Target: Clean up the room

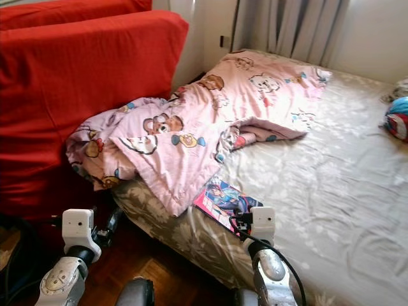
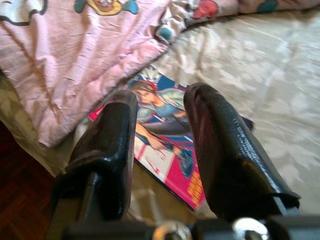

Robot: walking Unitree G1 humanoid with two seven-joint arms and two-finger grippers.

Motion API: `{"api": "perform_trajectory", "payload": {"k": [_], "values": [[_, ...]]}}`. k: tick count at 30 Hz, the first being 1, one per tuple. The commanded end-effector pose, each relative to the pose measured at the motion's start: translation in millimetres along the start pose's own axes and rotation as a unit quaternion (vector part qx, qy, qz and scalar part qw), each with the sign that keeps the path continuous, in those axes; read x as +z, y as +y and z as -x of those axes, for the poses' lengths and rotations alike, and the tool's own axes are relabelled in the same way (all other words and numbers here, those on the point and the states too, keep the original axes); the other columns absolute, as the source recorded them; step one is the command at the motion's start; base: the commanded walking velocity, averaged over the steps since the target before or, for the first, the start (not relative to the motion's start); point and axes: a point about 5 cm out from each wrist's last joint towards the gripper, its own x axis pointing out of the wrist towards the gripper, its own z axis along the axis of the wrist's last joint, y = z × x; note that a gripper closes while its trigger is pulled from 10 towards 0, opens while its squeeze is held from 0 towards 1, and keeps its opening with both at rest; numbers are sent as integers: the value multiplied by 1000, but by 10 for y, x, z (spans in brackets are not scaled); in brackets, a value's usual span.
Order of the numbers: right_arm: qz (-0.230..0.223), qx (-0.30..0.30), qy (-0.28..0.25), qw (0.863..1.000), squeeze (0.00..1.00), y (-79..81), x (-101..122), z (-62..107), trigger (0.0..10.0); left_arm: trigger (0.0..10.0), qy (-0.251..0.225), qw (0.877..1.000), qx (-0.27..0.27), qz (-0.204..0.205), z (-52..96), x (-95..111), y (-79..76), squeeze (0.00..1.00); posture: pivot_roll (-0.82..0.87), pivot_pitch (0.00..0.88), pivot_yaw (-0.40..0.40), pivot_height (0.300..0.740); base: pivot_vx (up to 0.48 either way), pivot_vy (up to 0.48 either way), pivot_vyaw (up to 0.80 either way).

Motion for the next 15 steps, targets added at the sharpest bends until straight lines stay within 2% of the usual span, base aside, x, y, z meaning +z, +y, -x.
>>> {"api": "perform_trajectory", "payload": {"k": [1, 8, 12, 15], "values": [[-1, -4, 12, 1000, 0, -7, -32, -3, 10000, 10000, 2, 1000, 0, 6, 4, 11, 9, 0, 55, 85, -26, 619, 349, 0, 0], [0, -17, 24, 1000, 0, -37, -57, -10, 10000, 10000, 2, 1000, 0, 3, 4, 15, 8, 0, 52, 91, -24, 619, 335, 0, 0], [-11, -30, 27, 999, 0, -69, -37, -39, 10000, 10000, 1, 1000, -3, 5, 9, 21, -1, 0, 58, 95, -27, 619, 64, 0, 0], [-19, -37, 24, 999, 0, -86, -11, -58, 10000, 10000, 0, 1000, 0, 4, 13, 26, 8, 0, 61, 97, -28, 619, 337, 0, 0]]}}
